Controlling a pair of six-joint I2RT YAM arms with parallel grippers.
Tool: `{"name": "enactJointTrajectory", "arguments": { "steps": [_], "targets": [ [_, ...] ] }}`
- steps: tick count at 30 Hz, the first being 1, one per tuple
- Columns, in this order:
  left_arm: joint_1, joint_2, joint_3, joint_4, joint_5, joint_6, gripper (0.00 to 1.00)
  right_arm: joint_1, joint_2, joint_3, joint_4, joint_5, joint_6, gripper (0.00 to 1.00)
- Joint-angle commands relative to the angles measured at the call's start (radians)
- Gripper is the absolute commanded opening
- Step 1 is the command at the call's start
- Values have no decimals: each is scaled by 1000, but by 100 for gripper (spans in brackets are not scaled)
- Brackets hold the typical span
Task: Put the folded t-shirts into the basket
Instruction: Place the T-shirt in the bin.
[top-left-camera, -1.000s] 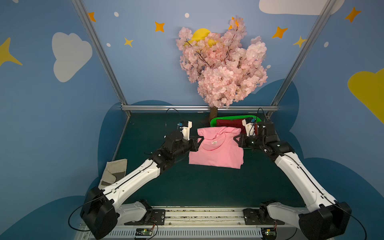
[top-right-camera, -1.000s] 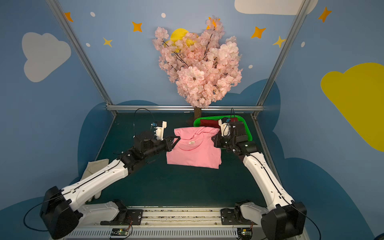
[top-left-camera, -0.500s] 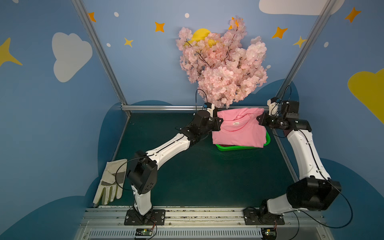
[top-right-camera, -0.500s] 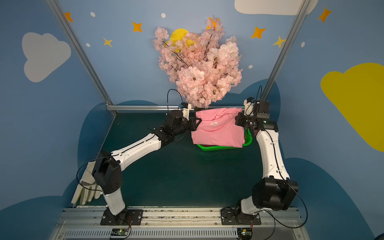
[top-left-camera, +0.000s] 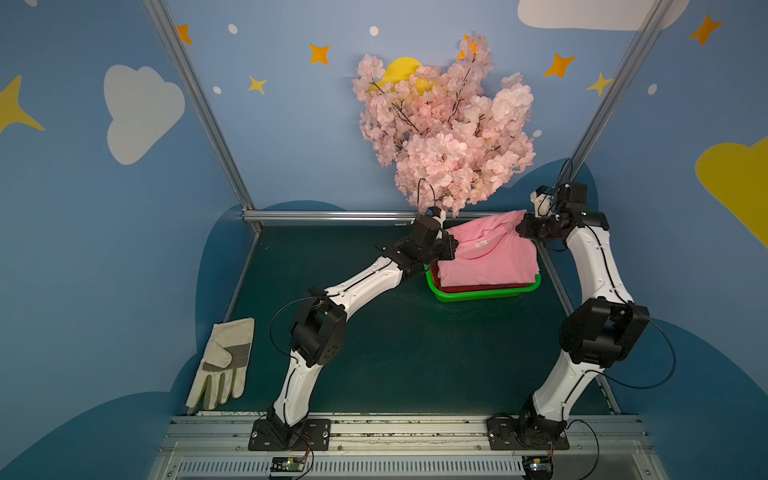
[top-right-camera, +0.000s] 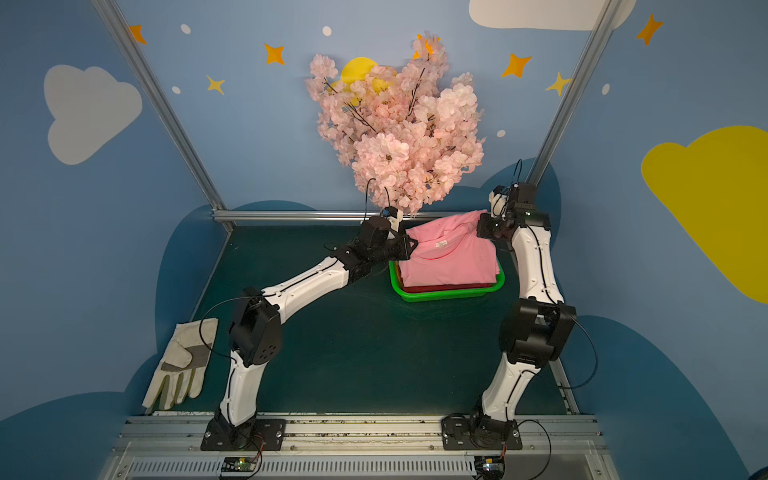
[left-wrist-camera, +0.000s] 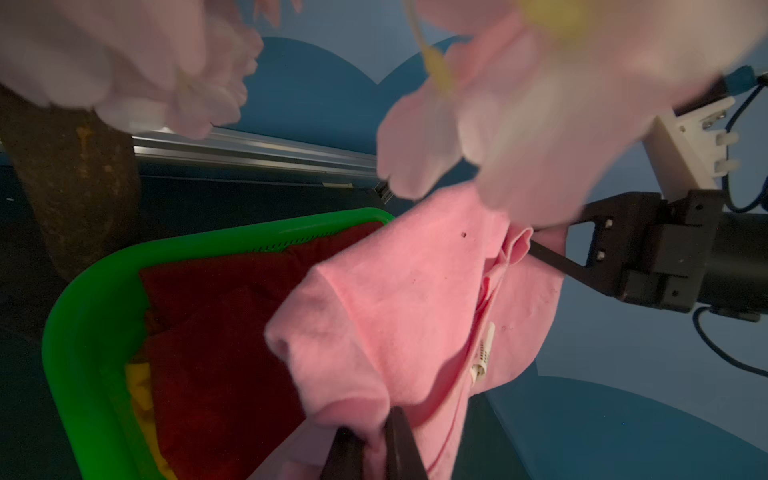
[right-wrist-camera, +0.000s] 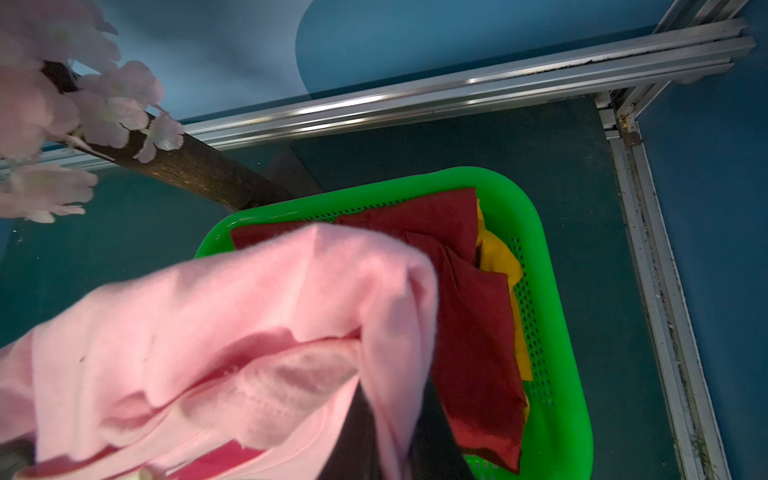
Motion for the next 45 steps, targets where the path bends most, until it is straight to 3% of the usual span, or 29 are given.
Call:
{"name": "enactJointTrajectory", "arguments": {
  "steps": [1,6,9,11,16,19,21,24,31,34,39,45],
  "targets": [
    [-1,30,51,-47,10,27,2,-8,39,55,-25,22,-37,0],
    [1,97,104,-78,-7,49,3,-6,132,107,-50,87,-55,0],
    [5,162,158,-113,-44,78,11,-1,201,138,-46,138,-63,2],
    [9,210,201,-125,-93,124,19,10,262,178,-37,173,-55,9],
    [18,326,376,-214,-227,304,49,46,381,288,-47,329,-41,40],
    [18,362,482,-308,-268,400,57,50,359,291,-61,378,-32,48],
    [20,342,472,-324,-300,440,62,50,325,272,-66,399,-12,51],
    [19,269,379,-310,-347,475,67,51,245,211,-65,382,-2,59],
    [19,58,56,-218,-408,510,76,80,71,15,-37,349,45,62],
    [19,-61,-122,-154,-390,498,76,104,-23,-147,96,207,99,61],
    [24,-260,-433,-39,-320,467,76,204,-87,-404,428,-11,271,55],
    [47,-468,-735,49,-269,396,77,329,58,-427,671,-15,459,39]
  ]
}}
